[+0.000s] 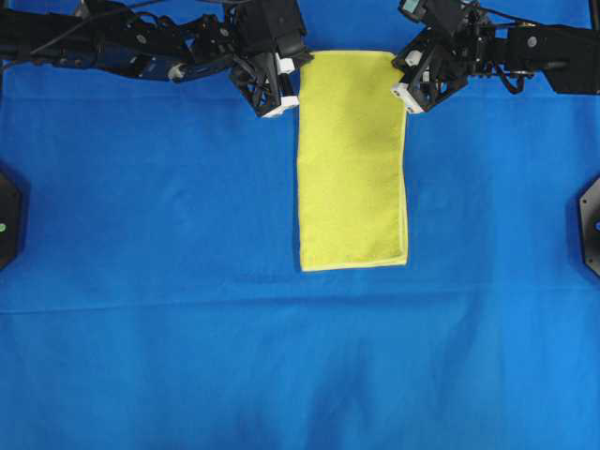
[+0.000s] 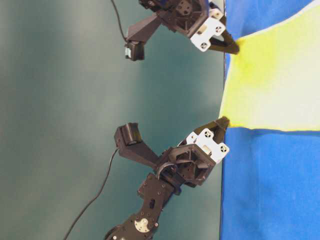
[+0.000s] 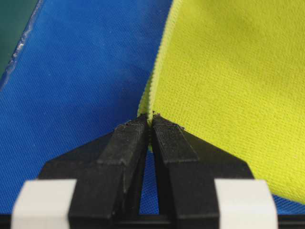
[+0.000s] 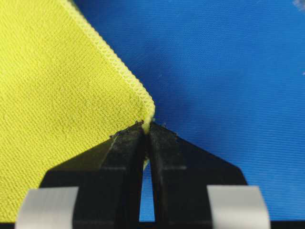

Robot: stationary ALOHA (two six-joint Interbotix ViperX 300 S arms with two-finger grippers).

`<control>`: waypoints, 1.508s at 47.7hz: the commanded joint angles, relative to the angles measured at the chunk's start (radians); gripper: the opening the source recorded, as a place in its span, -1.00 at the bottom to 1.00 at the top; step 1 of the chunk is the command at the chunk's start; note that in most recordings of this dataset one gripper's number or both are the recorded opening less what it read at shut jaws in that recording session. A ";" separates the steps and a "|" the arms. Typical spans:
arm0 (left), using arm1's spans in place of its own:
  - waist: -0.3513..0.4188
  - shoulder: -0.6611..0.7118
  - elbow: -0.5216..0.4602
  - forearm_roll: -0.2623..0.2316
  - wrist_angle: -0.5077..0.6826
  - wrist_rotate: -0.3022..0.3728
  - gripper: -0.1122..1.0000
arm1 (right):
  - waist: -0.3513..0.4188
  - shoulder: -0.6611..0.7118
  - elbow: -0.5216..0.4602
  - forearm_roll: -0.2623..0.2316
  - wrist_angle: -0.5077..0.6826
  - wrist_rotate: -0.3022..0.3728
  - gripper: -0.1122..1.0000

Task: Fold the yellow towel.
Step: 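Fold the strip's top end down onto its bottom end with both grippers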

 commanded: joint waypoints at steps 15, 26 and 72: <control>-0.041 -0.175 0.003 0.002 0.091 0.029 -0.75 | 0.043 -0.169 0.005 0.029 0.077 0.011 -0.74; -0.169 -0.267 0.071 0.002 0.132 0.040 -0.75 | 0.176 -0.284 0.072 0.038 0.166 0.069 -0.74; -0.575 -0.121 0.150 0.000 0.167 -0.199 -0.75 | 0.640 -0.195 0.163 0.038 0.225 0.394 -0.74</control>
